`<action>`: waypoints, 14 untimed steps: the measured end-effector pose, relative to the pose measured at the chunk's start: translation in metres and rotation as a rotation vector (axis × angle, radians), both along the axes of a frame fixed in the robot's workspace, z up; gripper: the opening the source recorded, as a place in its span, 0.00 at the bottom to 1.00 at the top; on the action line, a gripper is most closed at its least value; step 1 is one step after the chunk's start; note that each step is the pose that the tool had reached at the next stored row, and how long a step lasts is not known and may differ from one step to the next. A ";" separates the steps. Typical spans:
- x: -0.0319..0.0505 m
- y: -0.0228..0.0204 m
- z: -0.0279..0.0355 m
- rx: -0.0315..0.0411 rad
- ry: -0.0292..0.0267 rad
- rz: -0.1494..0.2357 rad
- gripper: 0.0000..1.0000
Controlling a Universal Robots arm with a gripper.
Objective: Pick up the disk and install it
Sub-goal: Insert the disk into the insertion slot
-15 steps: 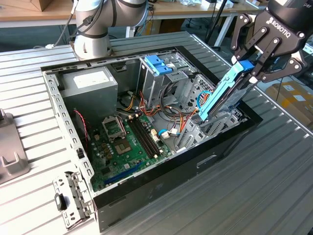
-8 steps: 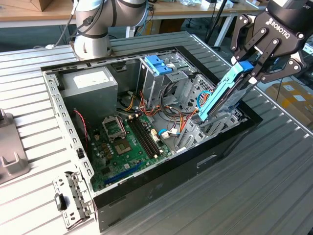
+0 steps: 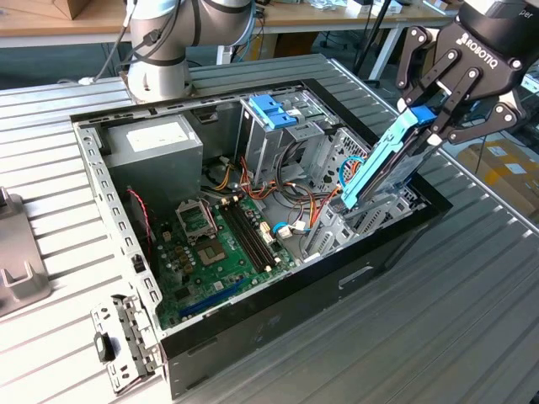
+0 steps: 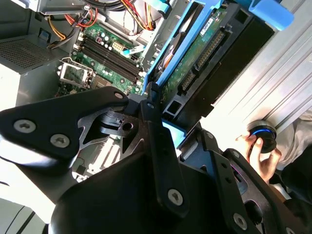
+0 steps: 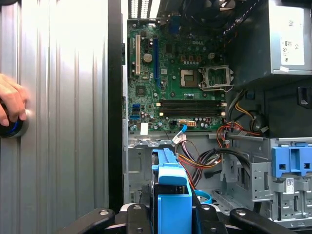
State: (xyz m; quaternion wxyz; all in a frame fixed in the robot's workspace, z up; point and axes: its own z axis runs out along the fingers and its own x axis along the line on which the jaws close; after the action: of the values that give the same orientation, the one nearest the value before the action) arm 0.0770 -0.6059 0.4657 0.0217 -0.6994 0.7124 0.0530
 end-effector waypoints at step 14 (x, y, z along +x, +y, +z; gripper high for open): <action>0.0000 0.0000 -0.0037 -0.0001 0.0001 0.000 0.37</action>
State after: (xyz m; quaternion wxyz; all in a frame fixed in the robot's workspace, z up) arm 0.0770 -0.6059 0.4620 0.0217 -0.6994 0.7124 0.0530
